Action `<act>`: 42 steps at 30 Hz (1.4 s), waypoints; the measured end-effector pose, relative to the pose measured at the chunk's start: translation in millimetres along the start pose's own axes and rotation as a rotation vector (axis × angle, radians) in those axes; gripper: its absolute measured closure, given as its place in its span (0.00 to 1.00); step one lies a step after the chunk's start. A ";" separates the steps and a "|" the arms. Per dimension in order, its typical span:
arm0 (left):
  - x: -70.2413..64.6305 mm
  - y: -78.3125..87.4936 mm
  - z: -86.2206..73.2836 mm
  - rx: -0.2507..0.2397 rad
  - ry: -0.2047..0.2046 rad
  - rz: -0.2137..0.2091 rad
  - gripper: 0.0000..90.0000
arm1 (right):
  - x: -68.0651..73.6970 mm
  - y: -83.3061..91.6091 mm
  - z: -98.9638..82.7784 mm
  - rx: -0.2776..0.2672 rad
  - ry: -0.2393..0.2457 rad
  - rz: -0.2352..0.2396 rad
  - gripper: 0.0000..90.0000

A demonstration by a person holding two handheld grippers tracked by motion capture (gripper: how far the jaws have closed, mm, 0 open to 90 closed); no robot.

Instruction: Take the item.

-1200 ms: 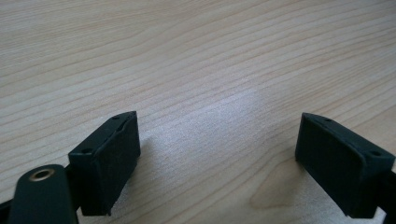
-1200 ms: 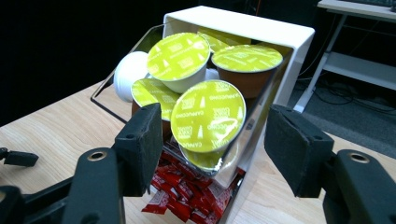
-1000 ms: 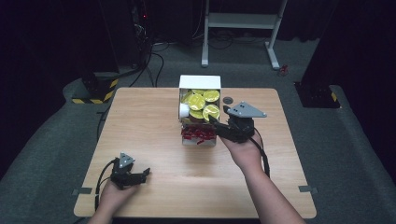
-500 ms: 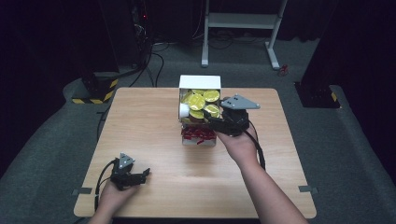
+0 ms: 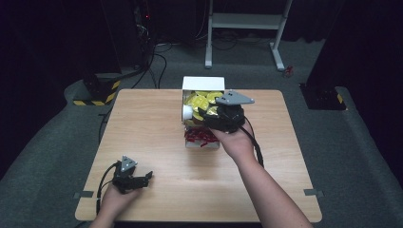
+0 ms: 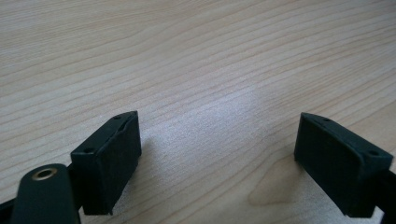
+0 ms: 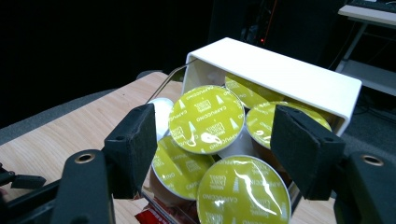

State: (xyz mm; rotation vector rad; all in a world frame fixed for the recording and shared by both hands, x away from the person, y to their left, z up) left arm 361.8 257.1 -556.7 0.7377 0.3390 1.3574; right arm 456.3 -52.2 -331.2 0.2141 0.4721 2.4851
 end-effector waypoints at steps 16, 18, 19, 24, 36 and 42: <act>-0.1 0.0 0.0 0.000 -0.001 0.000 0.17 | -3.0 -24.5 9.4 0.046 0.005 -0.011 0.28; -0.1 0.0 0.0 0.000 -0.001 0.000 0.17 | -3.3 -27.9 10.0 0.053 0.009 -0.016 0.28; -0.1 0.0 0.0 0.000 -0.001 0.000 0.17 | -3.4 -29.6 10.0 0.057 0.001 -0.017 0.28; -0.2 0.1 -0.1 -0.001 0.000 -0.001 0.17 | -6.5 -37.4 8.8 0.091 0.014 -0.024 0.30; -0.2 0.1 -0.1 0.000 -0.001 -0.003 0.17 | -5.9 -44.6 5.0 0.122 0.030 -0.036 0.32; -0.2 0.1 -0.1 0.000 -0.001 -0.003 0.17 | -4.7 -45.7 4.8 0.128 0.034 -0.047 0.32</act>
Point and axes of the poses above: each handheld gripper's, and its own axes: y roughly backward along the jaws, z roughly out of its top, x roughly to its left, the point moved 4 cm from there along -y, roughly forward along the jaws, and after that the axes turned 15 degrees about z, right-handed, at the moved point
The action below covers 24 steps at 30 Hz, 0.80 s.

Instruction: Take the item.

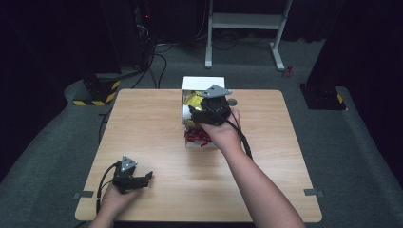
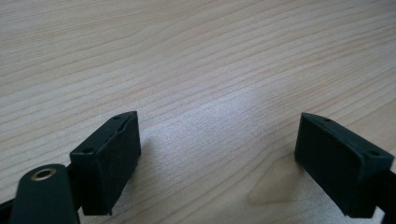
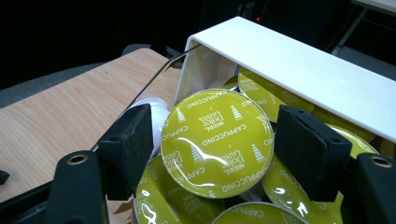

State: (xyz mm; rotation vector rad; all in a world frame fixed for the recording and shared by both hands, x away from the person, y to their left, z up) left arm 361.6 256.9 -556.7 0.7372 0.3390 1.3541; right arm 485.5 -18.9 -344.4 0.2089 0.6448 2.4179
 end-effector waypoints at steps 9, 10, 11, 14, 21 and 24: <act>0.0 0.0 0.0 0.000 -0.001 -0.001 0.16 | 4.3 -5.8 -1.1 0.022 0.026 -0.019 0.33; 0.0 0.0 0.0 0.000 -0.001 -0.001 0.16 | 4.1 -6.0 -1.1 0.022 0.025 -0.019 0.34; 0.0 0.0 0.0 0.000 0.000 -0.001 0.16 | 3.8 -6.1 -1.3 0.019 0.021 -0.021 0.36; 0.1 0.0 0.0 0.000 -0.001 -0.001 0.16 | 2.8 -5.3 -1.5 0.014 0.016 -0.017 0.38; 0.0 0.0 0.0 0.000 -0.001 -0.001 0.16 | 2.3 -4.1 -2.2 0.015 0.024 -0.023 0.42; 0.0 0.0 0.0 0.000 -0.001 -0.001 0.16 | 2.2 -4.1 -2.5 0.012 0.024 -0.022 0.42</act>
Point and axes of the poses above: each handheld gripper's, and its own axes: y roughly backward along the jaws, z roughly out of its top, x roughly to its left, the point moved 4 cm from there along -y, roughly forward along the jaws, and after that the axes turned 15 degrees about z, right-handed, at the moved point
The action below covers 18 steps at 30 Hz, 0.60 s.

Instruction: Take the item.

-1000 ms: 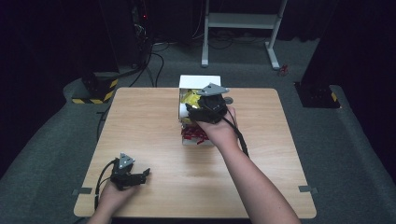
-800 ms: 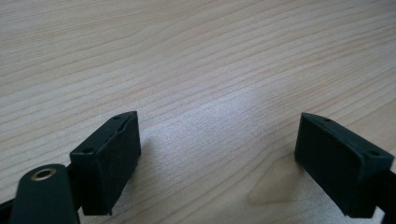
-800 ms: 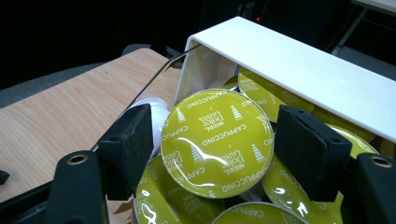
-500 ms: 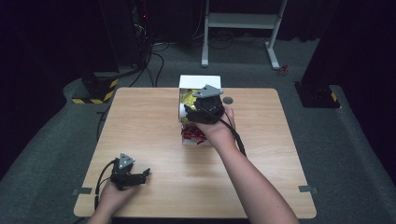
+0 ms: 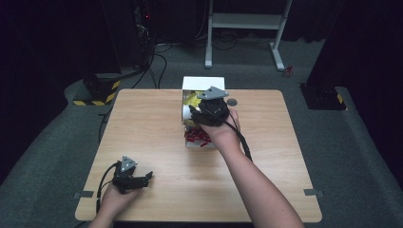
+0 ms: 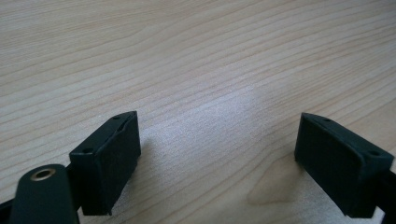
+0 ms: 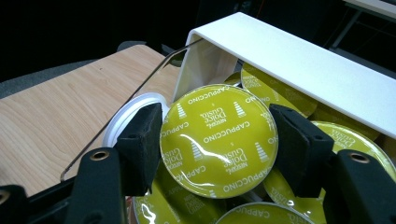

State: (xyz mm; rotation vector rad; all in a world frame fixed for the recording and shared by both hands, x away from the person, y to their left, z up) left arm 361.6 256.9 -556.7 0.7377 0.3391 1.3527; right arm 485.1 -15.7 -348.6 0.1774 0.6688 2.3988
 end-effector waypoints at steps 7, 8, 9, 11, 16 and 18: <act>-0.1 0.0 0.0 0.000 0.000 0.000 0.16 | 0.0 2.7 -0.3 -0.015 -0.011 0.012 0.43; -0.1 0.0 0.0 0.000 0.001 0.001 0.16 | 0.5 3.3 -0.2 -0.018 -0.013 0.014 0.43; -0.1 0.0 0.0 0.000 0.000 0.000 0.16 | 1.6 4.2 -0.1 -0.020 -0.018 0.016 0.43; -0.1 0.0 0.0 0.000 0.000 0.000 0.16 | 2.0 5.1 0.2 -0.026 -0.008 0.019 0.43; -0.1 0.0 0.0 0.000 0.000 0.000 0.16 | 4.2 8.4 1.3 -0.040 -0.007 0.024 0.43; -0.1 0.0 0.0 0.000 0.000 0.000 0.16 | 5.9 10.4 2.3 -0.050 -0.009 0.026 0.43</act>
Point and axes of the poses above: each handheld gripper's, and its own axes: y roughly backward along the jaws, z roughly out of its top, x roughly to its left, the point moved 4 cm from there along -y, roughly forward along the jaws, and after that the axes turned 15 degrees about z, right-handed, at the moved point
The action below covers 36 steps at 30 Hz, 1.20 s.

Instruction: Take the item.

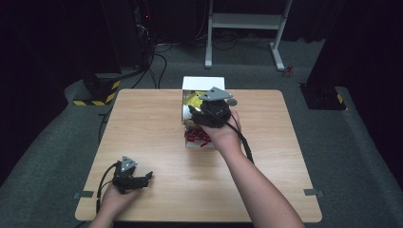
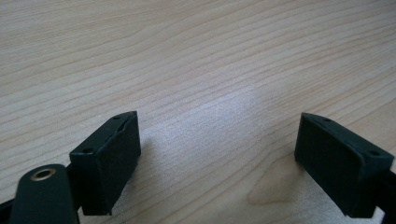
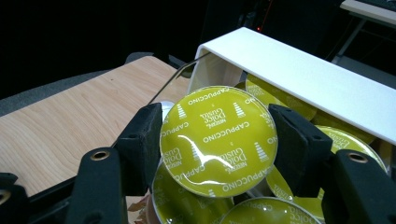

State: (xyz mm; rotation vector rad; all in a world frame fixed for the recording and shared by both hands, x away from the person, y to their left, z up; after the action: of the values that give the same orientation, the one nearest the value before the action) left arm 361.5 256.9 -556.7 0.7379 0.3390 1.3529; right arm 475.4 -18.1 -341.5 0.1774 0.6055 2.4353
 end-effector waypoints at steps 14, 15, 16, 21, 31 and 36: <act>-0.2 0.0 0.0 -0.001 -0.001 -0.002 0.16 | 4.6 11.4 4.2 -0.034 0.013 0.004 0.43; -0.2 0.0 0.0 -0.001 -0.001 -0.002 0.16 | 4.4 13.0 4.7 -0.038 0.013 0.006 0.43; -0.2 0.0 0.0 -0.001 0.000 -0.002 0.16 | 4.2 13.9 4.9 -0.041 0.011 0.008 0.43; -0.2 -0.1 0.1 -0.002 -0.001 -0.002 0.16 | 4.0 20.4 6.0 -0.053 0.008 0.008 0.43; -0.1 -0.1 0.1 -0.002 -0.002 -0.001 0.16 | 3.5 35.4 7.9 -0.087 0.011 0.003 0.43; -0.2 -0.1 0.1 -0.002 -0.002 -0.002 0.16 | 2.8 42.5 8.4 -0.096 0.011 -0.005 0.43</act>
State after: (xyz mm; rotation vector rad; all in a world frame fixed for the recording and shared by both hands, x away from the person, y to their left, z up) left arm 361.6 256.7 -556.7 0.7370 0.3372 1.3507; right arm 452.6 -43.2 -314.5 0.1236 0.4921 2.4559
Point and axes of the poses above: each handheld gripper's, and its own axes: y roughly backward along the jaws, z roughly out of its top, x roughly to its left, the point moved 4 cm from there along -y, roughly forward along the jaws, and after that the axes turned 15 degrees about z, right-handed, at the moved point
